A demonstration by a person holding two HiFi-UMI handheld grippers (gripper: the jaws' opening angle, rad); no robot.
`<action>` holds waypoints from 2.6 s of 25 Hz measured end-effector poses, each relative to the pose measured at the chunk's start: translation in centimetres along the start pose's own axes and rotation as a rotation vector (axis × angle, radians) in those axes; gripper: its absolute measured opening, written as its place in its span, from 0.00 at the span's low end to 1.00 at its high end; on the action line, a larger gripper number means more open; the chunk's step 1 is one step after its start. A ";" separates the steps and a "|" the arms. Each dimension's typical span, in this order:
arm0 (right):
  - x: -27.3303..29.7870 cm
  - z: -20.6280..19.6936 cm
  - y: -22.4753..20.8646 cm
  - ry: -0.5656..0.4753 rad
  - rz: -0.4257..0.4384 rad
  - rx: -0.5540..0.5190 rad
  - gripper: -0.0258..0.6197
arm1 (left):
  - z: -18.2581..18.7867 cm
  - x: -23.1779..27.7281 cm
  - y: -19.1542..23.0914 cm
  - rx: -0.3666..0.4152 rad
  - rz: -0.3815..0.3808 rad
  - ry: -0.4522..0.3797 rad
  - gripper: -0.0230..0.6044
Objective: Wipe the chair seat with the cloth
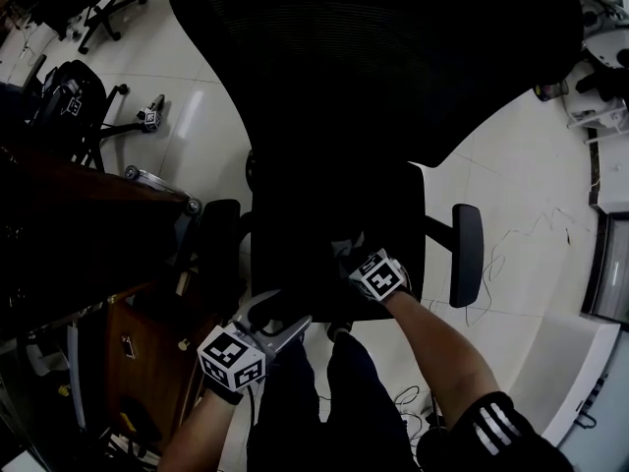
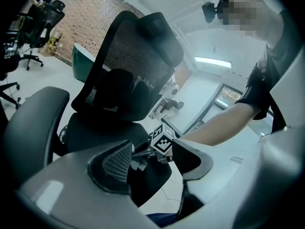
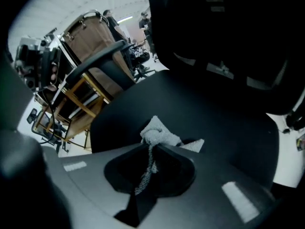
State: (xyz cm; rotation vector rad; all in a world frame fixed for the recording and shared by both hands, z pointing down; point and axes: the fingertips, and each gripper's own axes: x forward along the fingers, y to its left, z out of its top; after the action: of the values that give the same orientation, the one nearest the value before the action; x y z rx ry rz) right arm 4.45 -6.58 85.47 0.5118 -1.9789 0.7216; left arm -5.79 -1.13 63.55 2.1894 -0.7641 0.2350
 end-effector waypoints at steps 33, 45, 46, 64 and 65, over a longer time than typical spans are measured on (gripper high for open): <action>-7.4 -18.0 -2.0 0.126 -0.128 0.121 0.10 | -1.0 2.7 -3.0 0.011 -0.015 0.047 0.50; -15.9 -5.2 5.6 -0.305 0.070 0.218 0.10 | 3.2 2.1 -8.6 0.069 0.006 0.028 0.50; -17.7 -3.3 6.5 -0.350 0.084 0.181 0.10 | 4.2 1.8 -9.2 0.078 0.015 0.012 0.50; -46.4 6.5 24.7 -0.884 -0.053 -0.036 0.10 | 8.0 -15.3 -25.7 0.241 -0.061 -0.193 0.50; -46.6 6.3 26.5 -0.903 -0.061 -0.022 0.10 | 7.0 -16.8 -26.3 0.253 -0.070 -0.200 0.50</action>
State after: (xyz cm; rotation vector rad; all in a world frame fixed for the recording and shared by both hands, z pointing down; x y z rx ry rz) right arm 6.37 11.70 34.66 1.0019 -2.7722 0.4514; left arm -4.17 14.58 35.74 2.5030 -0.8008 0.0806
